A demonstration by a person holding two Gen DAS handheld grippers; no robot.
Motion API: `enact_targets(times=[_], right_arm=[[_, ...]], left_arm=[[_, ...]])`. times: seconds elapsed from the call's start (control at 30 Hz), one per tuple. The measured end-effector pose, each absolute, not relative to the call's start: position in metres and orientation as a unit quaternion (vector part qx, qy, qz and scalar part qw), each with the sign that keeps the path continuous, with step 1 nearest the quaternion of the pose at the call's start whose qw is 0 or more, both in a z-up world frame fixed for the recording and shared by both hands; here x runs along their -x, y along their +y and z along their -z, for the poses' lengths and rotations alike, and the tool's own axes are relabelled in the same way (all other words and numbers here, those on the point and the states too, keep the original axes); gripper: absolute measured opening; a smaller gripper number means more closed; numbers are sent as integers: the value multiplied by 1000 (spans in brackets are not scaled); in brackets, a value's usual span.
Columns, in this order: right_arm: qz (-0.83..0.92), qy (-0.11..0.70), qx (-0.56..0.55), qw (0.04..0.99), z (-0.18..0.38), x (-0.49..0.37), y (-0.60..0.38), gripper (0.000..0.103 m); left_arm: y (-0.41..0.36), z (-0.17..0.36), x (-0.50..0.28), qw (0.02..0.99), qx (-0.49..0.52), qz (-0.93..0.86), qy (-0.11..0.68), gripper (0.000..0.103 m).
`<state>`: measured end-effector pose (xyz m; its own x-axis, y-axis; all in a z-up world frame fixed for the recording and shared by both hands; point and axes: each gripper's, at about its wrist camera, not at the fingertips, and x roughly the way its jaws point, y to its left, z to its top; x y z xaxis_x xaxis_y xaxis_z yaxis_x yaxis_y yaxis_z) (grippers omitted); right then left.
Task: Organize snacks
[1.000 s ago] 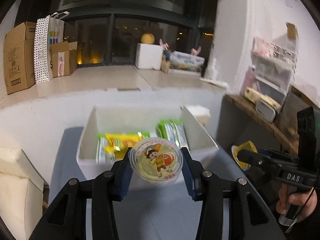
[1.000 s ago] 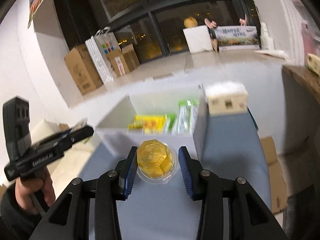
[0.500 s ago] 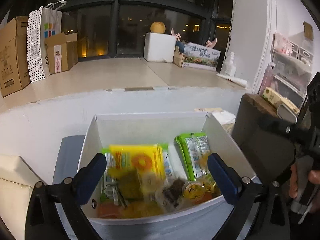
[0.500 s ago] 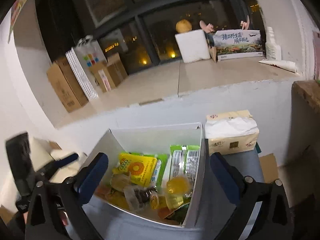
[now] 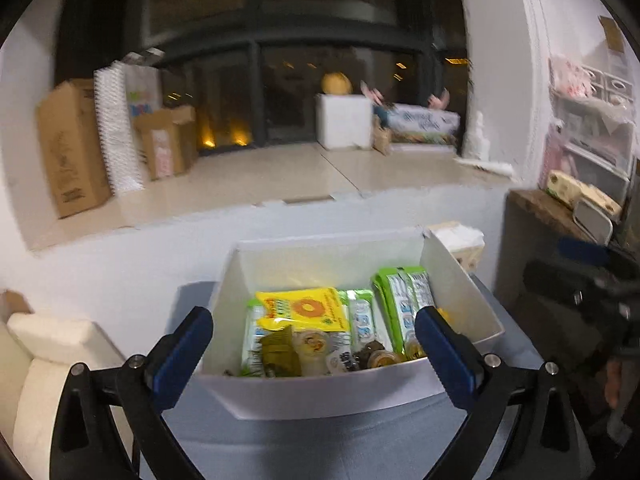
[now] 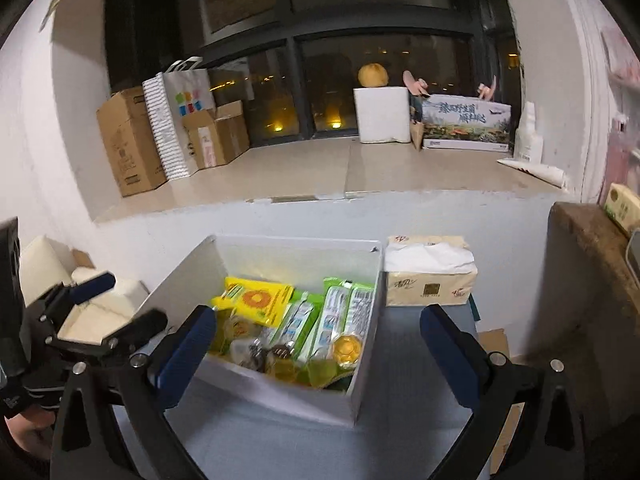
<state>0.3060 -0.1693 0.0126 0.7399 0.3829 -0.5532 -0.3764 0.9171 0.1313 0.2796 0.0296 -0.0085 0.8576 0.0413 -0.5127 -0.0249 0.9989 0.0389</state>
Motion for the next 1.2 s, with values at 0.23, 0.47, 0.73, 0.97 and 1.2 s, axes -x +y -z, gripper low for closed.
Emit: enact_targets(times=[0.23,0.47,0.73,0.97,1.2], right_arm=[[-203,277,39,938,-26,-239,-163,103],[-207,280,45,936,-27,-180,-168,103],[-196,289,38,936,-19,-118,-178,103],[-187,317,21,930,1,-81,-190,103],[-186,311,22,932,-4,-73,-189,103]], left_arm=[[21,-5,-215,967,8,-12,256,103],[29,-6,-153,963,41,-24,265,103],[25,-5,-83,959,34,-27,280,103],[22,-3,-31,957,32,-26,286,103],[17,-4,-20,957,29,-21,287,103]])
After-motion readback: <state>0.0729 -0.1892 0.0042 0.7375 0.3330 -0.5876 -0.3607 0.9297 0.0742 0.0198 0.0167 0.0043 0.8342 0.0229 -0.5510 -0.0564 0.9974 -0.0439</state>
